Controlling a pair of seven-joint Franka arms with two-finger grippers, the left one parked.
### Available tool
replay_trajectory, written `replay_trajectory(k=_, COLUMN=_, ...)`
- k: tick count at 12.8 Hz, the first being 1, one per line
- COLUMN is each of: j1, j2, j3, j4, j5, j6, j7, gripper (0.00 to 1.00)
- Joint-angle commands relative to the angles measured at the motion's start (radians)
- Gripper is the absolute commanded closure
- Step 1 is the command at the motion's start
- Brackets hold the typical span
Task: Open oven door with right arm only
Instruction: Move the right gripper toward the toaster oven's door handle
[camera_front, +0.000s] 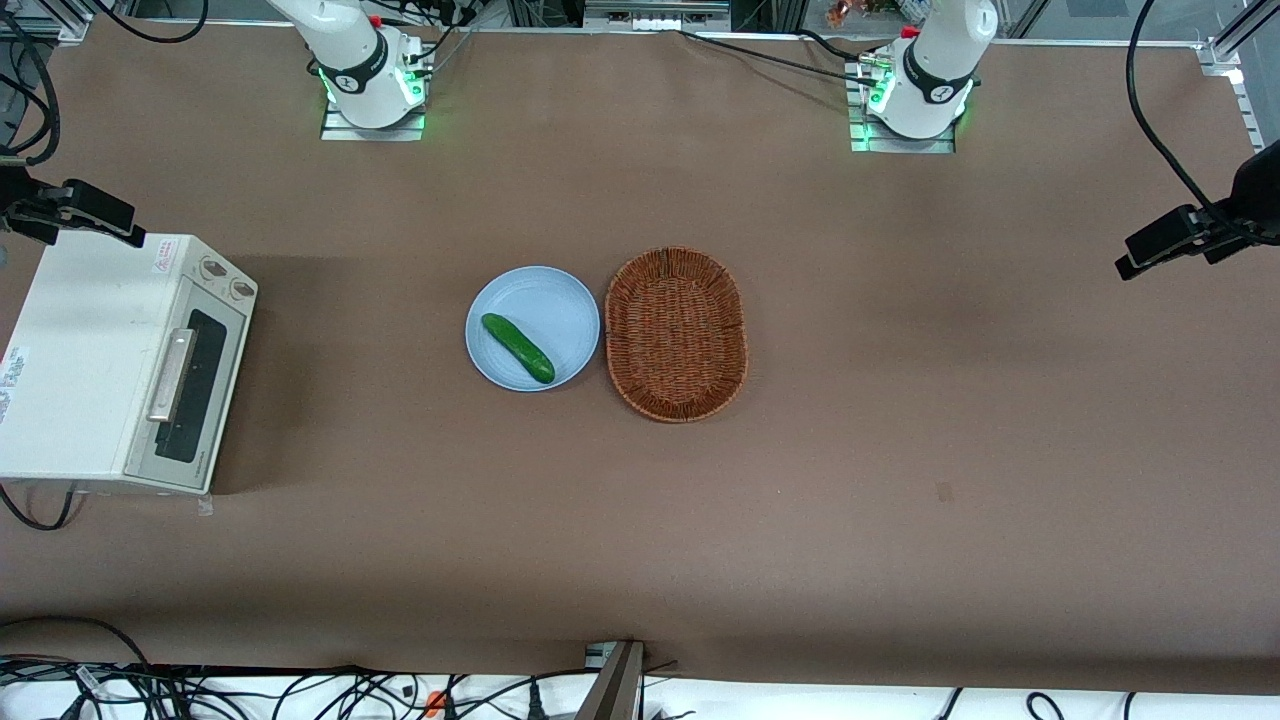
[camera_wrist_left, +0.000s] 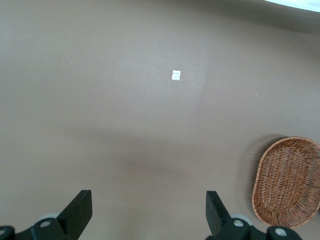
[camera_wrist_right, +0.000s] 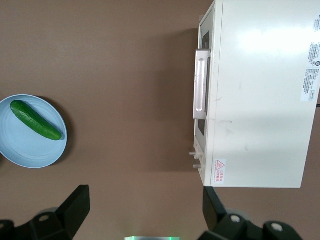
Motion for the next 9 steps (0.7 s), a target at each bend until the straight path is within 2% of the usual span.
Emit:
replay_trajectory(k=1, j1=-0.009, j2=-0.002, j3=0.013, j4=0.007, j5=0.0, j6=-0.015, j7=0.012, gripper=0.0)
replay_trajectory(k=4, j1=-0.009, j2=0.006, j3=0.014, j4=0.008, j5=0.0, j6=-0.017, j7=0.002, gripper=0.0)
replay_trajectory(k=9, j1=0.046, j2=0.012, j3=0.014, j4=0.002, j5=-0.009, j6=-0.063, j7=-0.003, gripper=0.0)
